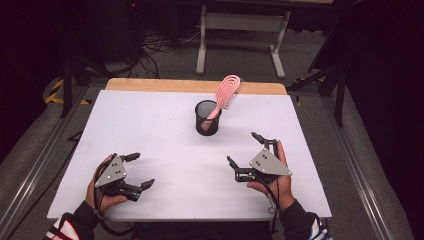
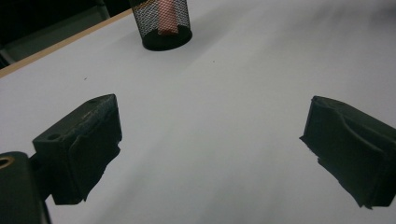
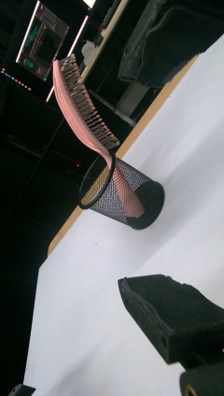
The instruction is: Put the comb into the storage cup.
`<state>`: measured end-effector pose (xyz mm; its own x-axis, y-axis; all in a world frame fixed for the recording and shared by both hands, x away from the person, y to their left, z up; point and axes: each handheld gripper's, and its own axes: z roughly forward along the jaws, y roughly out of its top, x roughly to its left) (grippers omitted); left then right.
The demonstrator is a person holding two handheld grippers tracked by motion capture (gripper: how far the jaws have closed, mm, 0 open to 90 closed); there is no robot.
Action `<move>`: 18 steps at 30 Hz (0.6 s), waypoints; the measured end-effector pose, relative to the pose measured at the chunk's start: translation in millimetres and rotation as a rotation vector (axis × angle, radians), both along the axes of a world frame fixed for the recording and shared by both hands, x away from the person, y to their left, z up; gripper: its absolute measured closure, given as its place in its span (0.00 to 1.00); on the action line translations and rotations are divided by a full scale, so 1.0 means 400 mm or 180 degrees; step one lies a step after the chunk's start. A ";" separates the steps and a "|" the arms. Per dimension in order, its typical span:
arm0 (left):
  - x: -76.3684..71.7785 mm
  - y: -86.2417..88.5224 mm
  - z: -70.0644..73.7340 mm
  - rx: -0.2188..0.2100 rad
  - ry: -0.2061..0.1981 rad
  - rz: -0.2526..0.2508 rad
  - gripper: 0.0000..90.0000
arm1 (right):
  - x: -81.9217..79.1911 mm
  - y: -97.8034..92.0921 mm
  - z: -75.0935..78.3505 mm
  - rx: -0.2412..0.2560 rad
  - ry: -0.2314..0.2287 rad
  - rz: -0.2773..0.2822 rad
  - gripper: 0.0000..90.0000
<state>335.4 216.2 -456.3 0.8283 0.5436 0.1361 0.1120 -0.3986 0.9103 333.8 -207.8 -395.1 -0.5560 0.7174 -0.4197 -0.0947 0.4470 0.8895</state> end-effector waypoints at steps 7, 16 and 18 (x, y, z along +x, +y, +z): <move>0.000 -0.002 -0.001 0.0004 0.0006 0.0008 0.06 | -0.016 -0.026 -0.012 -0.0015 0.0013 -0.0023 0.04; 0.001 -0.006 -0.001 0.0017 0.0002 0.0006 0.06 | -0.038 -0.064 -0.037 -0.0060 0.0089 -0.0065 0.04; 0.001 -0.006 -0.001 0.0016 0.0003 0.0006 0.06 | -0.041 -0.072 -0.043 -0.0070 0.0113 -0.0085 0.04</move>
